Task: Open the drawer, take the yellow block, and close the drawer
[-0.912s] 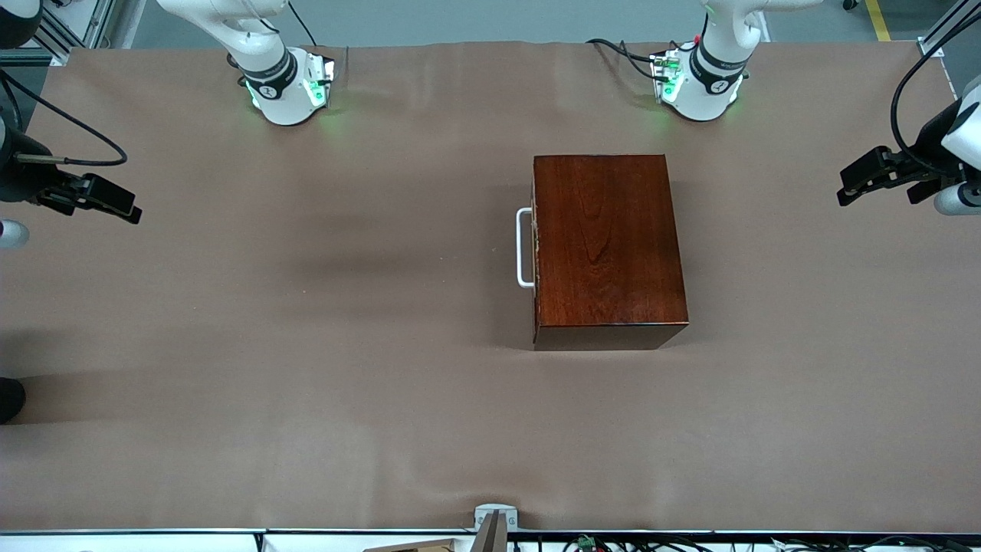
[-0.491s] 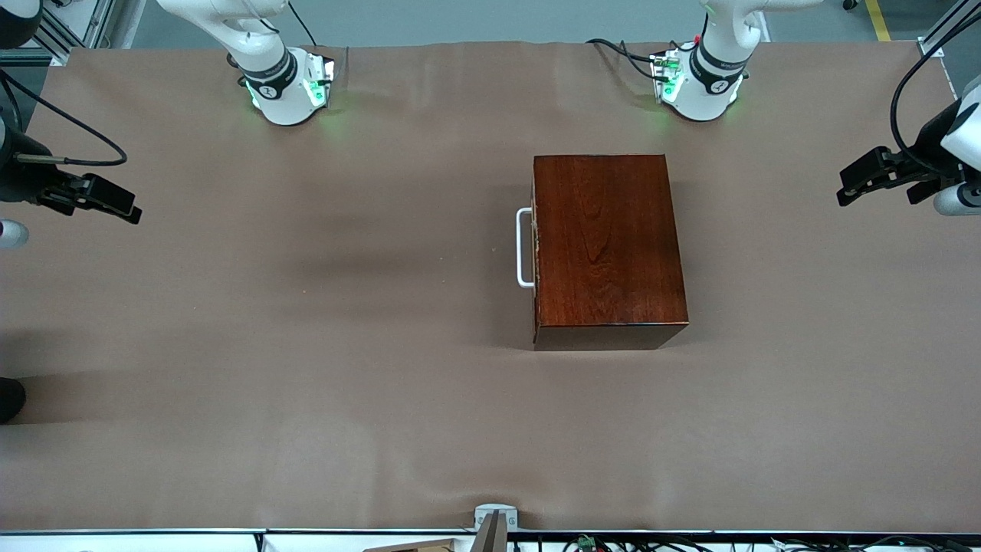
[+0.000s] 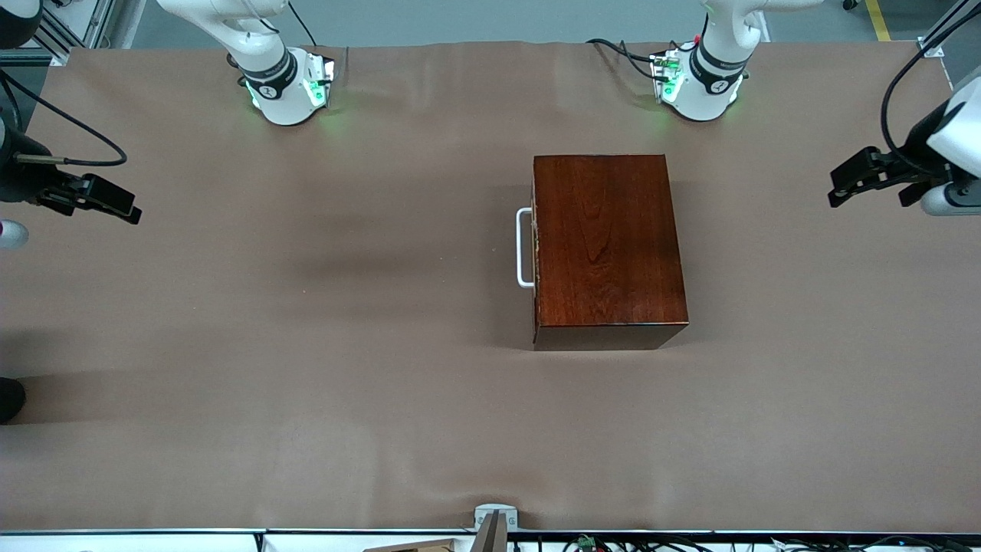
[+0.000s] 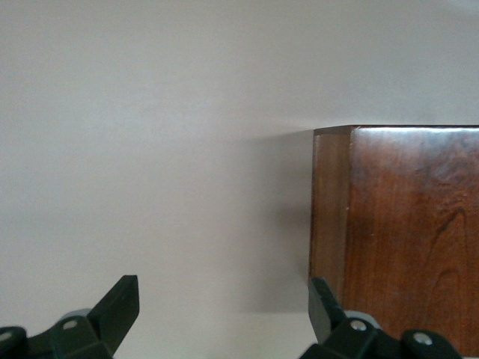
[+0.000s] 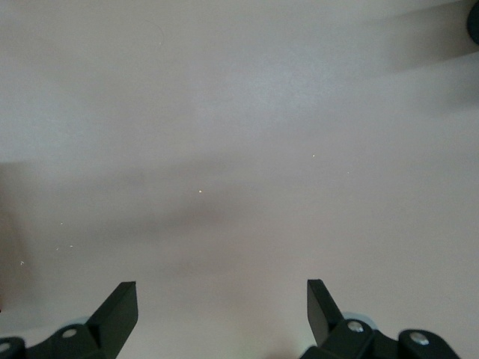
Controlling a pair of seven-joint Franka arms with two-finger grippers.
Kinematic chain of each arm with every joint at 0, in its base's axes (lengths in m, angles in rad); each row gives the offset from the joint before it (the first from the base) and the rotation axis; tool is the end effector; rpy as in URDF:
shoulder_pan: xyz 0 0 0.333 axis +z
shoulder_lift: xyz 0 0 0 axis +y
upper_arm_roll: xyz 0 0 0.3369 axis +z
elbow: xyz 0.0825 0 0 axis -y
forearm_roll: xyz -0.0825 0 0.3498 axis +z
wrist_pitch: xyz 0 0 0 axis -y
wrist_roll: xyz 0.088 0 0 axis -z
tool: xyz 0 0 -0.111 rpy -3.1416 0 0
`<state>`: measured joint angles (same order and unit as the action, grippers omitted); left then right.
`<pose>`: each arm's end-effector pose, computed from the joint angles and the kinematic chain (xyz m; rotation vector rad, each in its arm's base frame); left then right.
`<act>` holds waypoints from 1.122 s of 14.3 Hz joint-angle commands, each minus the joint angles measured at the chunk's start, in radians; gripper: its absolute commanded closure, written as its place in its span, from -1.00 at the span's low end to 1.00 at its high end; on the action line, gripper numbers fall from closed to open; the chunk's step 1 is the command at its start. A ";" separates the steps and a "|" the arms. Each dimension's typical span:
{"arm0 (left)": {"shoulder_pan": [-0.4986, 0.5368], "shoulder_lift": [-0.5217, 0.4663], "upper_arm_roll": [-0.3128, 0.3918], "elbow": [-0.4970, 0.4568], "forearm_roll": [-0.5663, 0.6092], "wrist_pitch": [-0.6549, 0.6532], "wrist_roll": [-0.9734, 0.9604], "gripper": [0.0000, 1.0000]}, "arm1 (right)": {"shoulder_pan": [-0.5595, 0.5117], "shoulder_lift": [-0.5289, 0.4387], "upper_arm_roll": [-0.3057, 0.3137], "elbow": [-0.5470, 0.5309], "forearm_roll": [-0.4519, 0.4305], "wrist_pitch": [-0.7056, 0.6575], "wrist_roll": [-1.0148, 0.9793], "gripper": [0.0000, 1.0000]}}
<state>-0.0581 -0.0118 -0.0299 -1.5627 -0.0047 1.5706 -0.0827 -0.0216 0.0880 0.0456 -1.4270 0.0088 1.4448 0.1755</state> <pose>0.5147 -0.0460 0.6510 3.1354 -0.0084 0.0302 0.5363 0.0126 0.6464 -3.1250 0.2360 0.1113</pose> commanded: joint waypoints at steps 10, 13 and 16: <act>-0.323 0.200 -0.249 0.208 -0.020 -0.014 -0.670 -1.00 | 0.005 -0.004 -0.001 0.004 -0.007 0.005 0.018 -1.00; -0.463 0.320 -0.246 0.283 -0.018 0.026 -0.816 -1.00 | 0.005 -0.004 0.000 0.004 -0.007 0.005 0.018 -1.00; -0.543 0.406 -0.237 0.288 -0.011 0.138 -0.859 -1.00 | 0.005 -0.004 0.000 0.004 -0.007 0.005 0.018 -1.00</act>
<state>-0.5641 0.3167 -0.2829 -1.3343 -0.0105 1.6743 -0.9257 -0.0212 0.0880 0.0457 -1.4268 0.0085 1.4484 0.1759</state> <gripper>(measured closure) 0.000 0.000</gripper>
